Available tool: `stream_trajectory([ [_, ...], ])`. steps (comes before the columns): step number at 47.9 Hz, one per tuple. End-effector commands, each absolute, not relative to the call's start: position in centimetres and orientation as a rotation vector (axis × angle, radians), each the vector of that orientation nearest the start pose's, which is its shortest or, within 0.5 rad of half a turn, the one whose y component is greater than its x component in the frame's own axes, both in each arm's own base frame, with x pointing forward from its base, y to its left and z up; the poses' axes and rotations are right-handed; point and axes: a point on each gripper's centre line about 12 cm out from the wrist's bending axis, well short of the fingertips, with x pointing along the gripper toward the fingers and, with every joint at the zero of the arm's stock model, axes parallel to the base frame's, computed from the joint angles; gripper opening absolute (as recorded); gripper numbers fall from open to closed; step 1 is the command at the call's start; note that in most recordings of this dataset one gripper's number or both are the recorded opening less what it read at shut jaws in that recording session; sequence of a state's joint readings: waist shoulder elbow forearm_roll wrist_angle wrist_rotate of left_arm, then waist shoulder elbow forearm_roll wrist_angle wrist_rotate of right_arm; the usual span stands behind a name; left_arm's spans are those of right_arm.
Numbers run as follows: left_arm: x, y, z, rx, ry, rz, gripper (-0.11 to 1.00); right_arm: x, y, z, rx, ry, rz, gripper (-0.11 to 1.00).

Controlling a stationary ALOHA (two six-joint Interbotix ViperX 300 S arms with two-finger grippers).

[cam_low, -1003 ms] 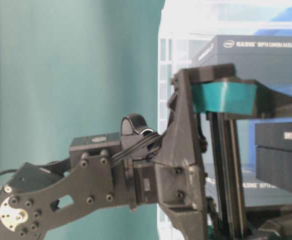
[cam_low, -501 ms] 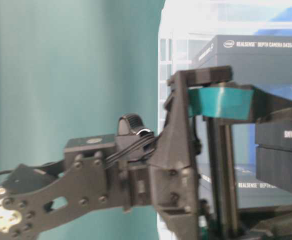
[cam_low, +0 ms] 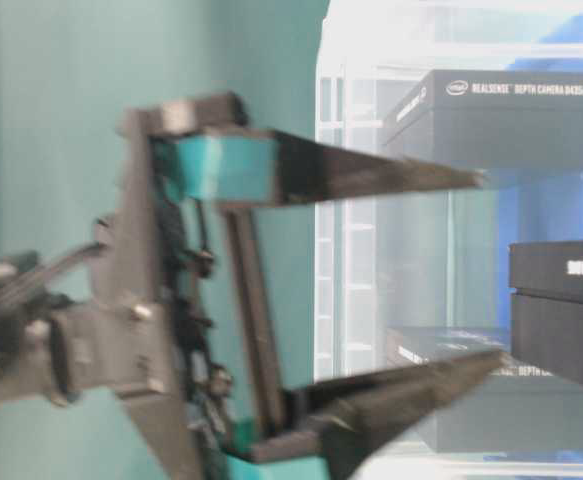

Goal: Take the box out of the case with the left arm.
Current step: 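Lower the held box onto the table in front of the bin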

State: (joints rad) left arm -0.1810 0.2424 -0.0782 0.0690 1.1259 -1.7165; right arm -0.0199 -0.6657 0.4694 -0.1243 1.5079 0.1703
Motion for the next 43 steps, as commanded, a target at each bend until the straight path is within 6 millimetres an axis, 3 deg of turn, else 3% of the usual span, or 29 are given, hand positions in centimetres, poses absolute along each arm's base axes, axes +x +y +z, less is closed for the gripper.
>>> stream_trajectory([
  [1,45.4,-7.4,27.5,-1.302,0.974,0.926,0.91,18.6,-1.9,35.1,0.073,1.274,-0.231,0.01],
  [26,44.5,-6.6,36.3,-1.288,0.97,0.922,0.9,18.6,-1.9,35.1,0.073,1.274,-0.231,0.01],
  [43,43.4,-7.1,36.1,-1.246,1.019,0.955,0.9,18.6,-1.9,35.1,0.073,1.276,-0.231,0.01],
])
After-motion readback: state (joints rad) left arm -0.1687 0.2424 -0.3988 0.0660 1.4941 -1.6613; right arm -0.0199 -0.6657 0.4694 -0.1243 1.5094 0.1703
